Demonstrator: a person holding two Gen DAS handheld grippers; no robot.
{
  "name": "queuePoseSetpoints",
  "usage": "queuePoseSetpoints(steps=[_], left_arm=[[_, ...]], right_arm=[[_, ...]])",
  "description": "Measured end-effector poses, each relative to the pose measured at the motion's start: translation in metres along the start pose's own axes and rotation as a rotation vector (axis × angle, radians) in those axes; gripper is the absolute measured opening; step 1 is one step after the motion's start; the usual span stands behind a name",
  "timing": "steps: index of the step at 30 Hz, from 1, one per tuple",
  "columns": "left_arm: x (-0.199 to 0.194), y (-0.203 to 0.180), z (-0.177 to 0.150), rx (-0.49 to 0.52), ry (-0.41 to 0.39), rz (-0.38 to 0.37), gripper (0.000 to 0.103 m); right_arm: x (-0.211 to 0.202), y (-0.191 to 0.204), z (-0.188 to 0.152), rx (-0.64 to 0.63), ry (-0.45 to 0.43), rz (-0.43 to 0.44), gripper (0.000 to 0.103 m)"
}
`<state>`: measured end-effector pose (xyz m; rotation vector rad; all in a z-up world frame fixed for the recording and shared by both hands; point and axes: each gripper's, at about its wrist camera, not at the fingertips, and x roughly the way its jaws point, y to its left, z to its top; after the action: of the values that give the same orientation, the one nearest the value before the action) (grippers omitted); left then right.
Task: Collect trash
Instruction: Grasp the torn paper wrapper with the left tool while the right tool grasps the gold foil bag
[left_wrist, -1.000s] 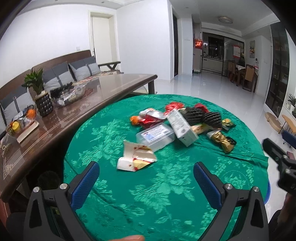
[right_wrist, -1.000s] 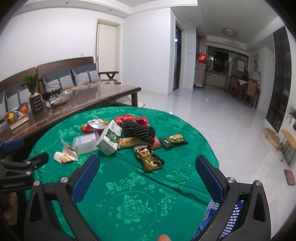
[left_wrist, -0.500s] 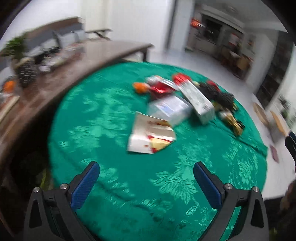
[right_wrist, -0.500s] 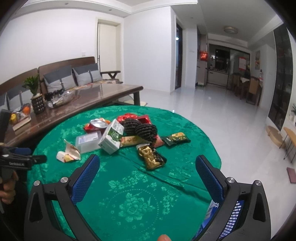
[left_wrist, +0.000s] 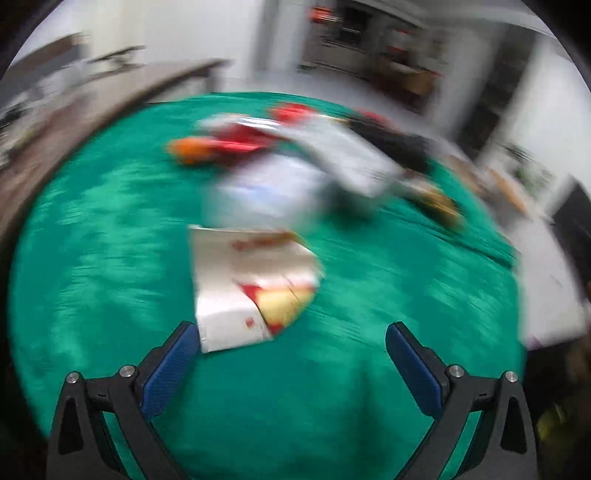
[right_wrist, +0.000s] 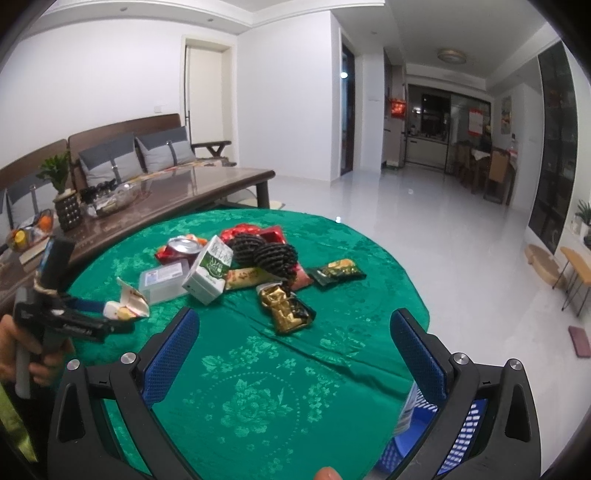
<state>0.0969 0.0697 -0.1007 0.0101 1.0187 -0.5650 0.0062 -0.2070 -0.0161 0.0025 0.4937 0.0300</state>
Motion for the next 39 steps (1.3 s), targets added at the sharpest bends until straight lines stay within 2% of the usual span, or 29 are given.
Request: queuePoseSetpoints(steps=[1,2,3,5,7,10,13,16,18,20,21,23,25,26,27,28,30,33,35,36,37,38,39], left_arm=[[-0.002,-0.013,-0.005,0.058,0.028,-0.087,0.103],[-0.008,-0.03,-0.012,0.137,0.033,-0.141,0.103],[-0.016,-0.042,-0.018,0.201,0.01,-0.128,0.103],[-0.027,-0.051,-0.021,0.253,-0.03,-0.077,0.103],[-0.036,-0.043,-0.015,0.216,-0.074,-0.024,0.103],[-0.029,-0.003,0.019,0.092,-0.107,0.107,0.103],[-0.012,0.025,0.038,0.006,-0.085,0.108,0.102],[0.002,0.034,0.042,0.019,-0.059,0.116,0.102],[0.009,0.035,0.041,0.023,-0.059,0.088,0.098],[0.012,0.036,0.043,0.022,-0.053,0.028,0.078],[0.015,0.035,0.043,0.025,-0.047,0.008,0.072],[0.017,0.025,0.038,0.052,-0.028,-0.016,0.05],[0.017,0.018,0.037,0.087,-0.021,-0.02,0.044],[0.015,0.016,0.036,0.089,-0.022,-0.027,0.033],[0.012,0.015,0.034,0.077,-0.023,-0.035,0.027],[0.01,0.015,0.033,0.053,-0.014,-0.055,0.007],[0.007,0.015,0.029,0.02,-0.002,-0.053,0.006],[0.009,0.008,0.02,0.035,0.022,0.001,0.006],[0.008,0.003,0.018,0.045,0.011,-0.002,0.009],[0.008,0.001,0.018,0.048,0.012,-0.016,0.012],[0.01,-0.001,0.018,0.049,0.012,-0.021,0.025],[0.011,-0.002,0.018,0.051,0.006,-0.013,0.039],[0.01,-0.002,0.019,0.051,-0.007,0.007,0.044]], right_arm=[[0.0,-0.002,0.0,0.006,0.001,0.0,0.103],[0.0,-0.005,0.001,0.013,0.001,-0.002,0.103],[0.0,-0.006,0.001,0.019,0.0,-0.004,0.103],[-0.001,-0.01,0.002,0.029,-0.002,-0.01,0.103],[-0.003,-0.014,0.002,0.039,-0.005,-0.013,0.103],[-0.001,-0.017,0.002,0.048,0.002,-0.014,0.103],[0.007,-0.02,0.0,0.066,0.037,0.005,0.103],[0.018,-0.026,-0.003,0.09,0.079,0.035,0.103],[0.034,-0.026,-0.005,0.043,0.135,0.043,0.103],[0.05,-0.025,-0.008,0.001,0.184,0.048,0.103],[0.062,-0.026,-0.009,-0.013,0.221,0.067,0.103],[0.082,-0.028,-0.011,-0.025,0.278,0.106,0.103],[0.104,-0.03,-0.011,-0.028,0.324,0.159,0.103],[0.118,-0.031,-0.009,-0.032,0.347,0.176,0.103],[0.124,-0.031,-0.008,-0.037,0.355,0.181,0.103],[0.134,-0.031,-0.006,-0.043,0.369,0.188,0.103],[0.153,-0.029,0.0,-0.064,0.394,0.205,0.103],[0.178,-0.018,0.003,-0.109,0.449,0.262,0.102],[0.188,-0.011,0.002,-0.137,0.481,0.278,0.1],[0.19,-0.009,0.001,-0.147,0.488,0.283,0.087],[0.192,-0.005,-0.001,-0.163,0.495,0.287,0.068],[0.192,-0.002,-0.001,-0.178,0.49,0.272,0.058],[0.192,-0.002,0.0,-0.19,0.483,0.258,0.044]])
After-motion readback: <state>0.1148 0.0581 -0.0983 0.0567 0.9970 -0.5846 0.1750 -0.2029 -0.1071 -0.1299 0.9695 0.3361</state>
